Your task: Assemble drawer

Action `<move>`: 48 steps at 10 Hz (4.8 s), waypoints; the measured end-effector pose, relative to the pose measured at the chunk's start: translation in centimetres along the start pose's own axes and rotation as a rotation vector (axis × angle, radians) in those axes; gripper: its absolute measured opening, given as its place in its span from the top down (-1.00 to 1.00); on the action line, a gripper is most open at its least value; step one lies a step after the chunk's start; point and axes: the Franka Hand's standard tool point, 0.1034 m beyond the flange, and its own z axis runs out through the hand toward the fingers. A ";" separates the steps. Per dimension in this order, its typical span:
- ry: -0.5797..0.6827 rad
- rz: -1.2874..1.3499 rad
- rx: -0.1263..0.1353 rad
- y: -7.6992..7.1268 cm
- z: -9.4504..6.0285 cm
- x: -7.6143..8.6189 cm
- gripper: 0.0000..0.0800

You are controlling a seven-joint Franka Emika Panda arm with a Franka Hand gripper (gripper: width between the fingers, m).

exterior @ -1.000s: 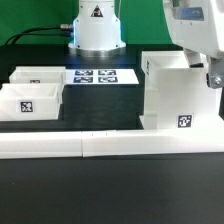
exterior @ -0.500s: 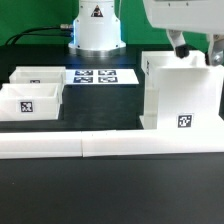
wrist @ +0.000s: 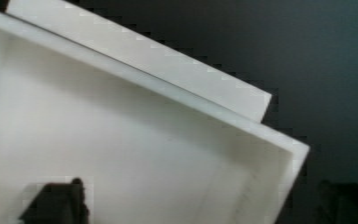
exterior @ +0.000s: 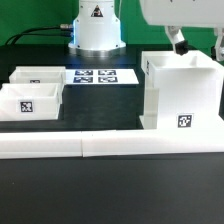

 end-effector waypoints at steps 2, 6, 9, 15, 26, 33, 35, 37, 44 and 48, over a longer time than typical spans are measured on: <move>-0.012 -0.241 -0.024 2.0 -1.1 0.6 -0.62; 0.029 -0.475 0.034 3.2 -1.2 2.1 -0.62; 0.035 -0.839 -0.070 7.0 -2.6 3.6 -0.62; 0.064 -0.809 -0.083 11.6 -2.9 5.3 -0.62; 0.117 -0.873 -0.149 18.8 1.1 7.5 -0.62; 0.148 -0.970 -0.194 24.0 3.4 9.5 -0.62; 0.151 -0.970 -0.207 24.6 4.5 9.9 -0.62; 0.147 -0.973 -0.214 24.6 5.5 10.0 -0.62; 0.161 -0.961 -0.226 24.6 7.5 9.7 -0.62; 0.161 -0.962 -0.226 24.5 7.5 9.7 0.40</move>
Offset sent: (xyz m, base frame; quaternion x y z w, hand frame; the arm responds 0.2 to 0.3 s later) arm -0.0017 -0.0137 0.0022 0.1528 0.0285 -0.0526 0.9864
